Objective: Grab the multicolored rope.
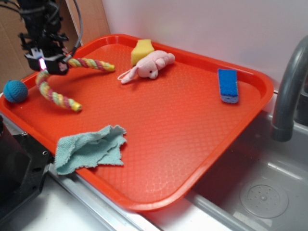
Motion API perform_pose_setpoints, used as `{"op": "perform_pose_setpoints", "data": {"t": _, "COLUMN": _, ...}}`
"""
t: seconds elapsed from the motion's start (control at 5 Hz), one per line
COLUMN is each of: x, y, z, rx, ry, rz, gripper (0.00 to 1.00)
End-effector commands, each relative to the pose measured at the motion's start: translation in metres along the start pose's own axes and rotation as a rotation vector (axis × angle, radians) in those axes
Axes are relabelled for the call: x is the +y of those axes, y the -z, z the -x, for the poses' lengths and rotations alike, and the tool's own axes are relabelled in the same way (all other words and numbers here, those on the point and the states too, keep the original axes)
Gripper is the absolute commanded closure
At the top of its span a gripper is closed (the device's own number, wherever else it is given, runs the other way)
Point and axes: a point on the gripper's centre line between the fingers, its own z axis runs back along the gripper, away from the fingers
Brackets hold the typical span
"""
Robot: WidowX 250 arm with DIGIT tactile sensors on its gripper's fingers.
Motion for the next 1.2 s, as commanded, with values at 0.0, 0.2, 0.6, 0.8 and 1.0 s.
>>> {"op": "perform_pose_setpoints", "data": {"t": 0.0, "x": -0.006, "y": -0.053, "z": 0.006, "rx": -0.082, "ry": 0.204, "rz": -0.033, "gripper": 1.0}}
{"op": "perform_pose_setpoints", "data": {"t": 0.2, "x": -0.01, "y": -0.068, "z": 0.01, "rx": -0.1, "ry": 0.248, "rz": -0.026, "gripper": 1.0}}
{"op": "perform_pose_setpoints", "data": {"t": 0.6, "x": -0.036, "y": -0.098, "z": 0.058, "rx": -0.144, "ry": 0.301, "rz": -0.043, "gripper": 1.0}}
{"op": "perform_pose_setpoints", "data": {"t": 0.8, "x": -0.054, "y": -0.113, "z": 0.071, "rx": -0.151, "ry": 0.326, "rz": -0.032, "gripper": 1.0}}
{"op": "perform_pose_setpoints", "data": {"t": 1.0, "x": -0.059, "y": -0.128, "z": 0.082, "rx": -0.187, "ry": 0.346, "rz": 0.001, "gripper": 1.0}}
